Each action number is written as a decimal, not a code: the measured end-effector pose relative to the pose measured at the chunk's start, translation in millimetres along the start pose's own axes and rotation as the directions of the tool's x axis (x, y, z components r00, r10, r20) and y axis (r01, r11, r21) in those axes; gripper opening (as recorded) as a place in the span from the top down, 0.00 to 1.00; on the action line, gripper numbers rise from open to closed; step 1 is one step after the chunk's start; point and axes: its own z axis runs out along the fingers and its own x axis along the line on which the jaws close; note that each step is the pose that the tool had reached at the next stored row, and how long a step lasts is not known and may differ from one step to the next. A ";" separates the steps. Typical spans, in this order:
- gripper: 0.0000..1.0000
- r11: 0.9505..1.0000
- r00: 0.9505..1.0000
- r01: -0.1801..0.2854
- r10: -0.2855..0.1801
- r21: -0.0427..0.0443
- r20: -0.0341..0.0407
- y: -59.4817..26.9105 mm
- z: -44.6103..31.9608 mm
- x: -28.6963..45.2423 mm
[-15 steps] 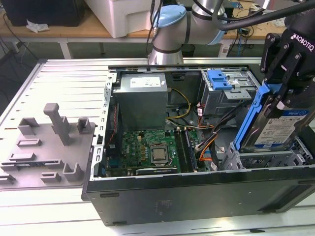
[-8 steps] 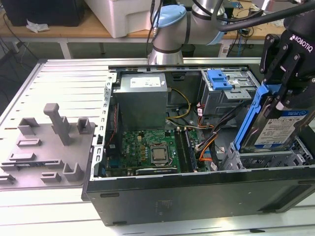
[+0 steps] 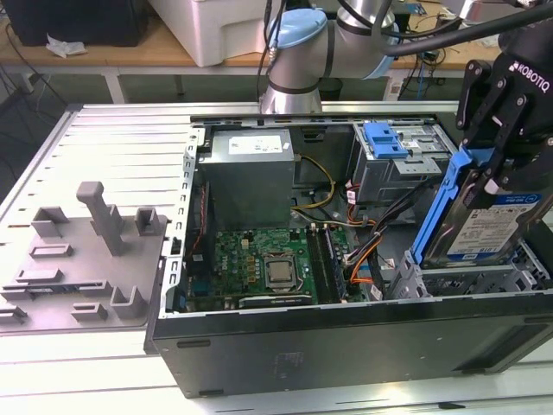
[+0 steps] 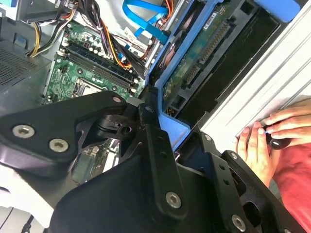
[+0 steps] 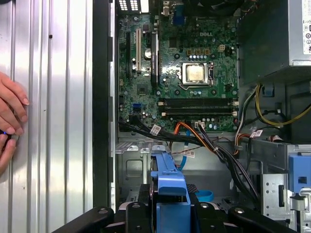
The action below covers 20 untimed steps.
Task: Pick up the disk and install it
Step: 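Insert the disk into the insertion slot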
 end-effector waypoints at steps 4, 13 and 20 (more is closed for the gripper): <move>0.63 1.000 1.000 0.000 0.000 -0.002 0.000 0.0 -1.4 0.0; 0.63 1.000 1.000 0.000 0.000 -0.002 0.000 0.2 -5.6 0.1; 0.63 1.000 1.000 -0.001 0.001 -0.003 0.000 -0.4 -6.9 0.1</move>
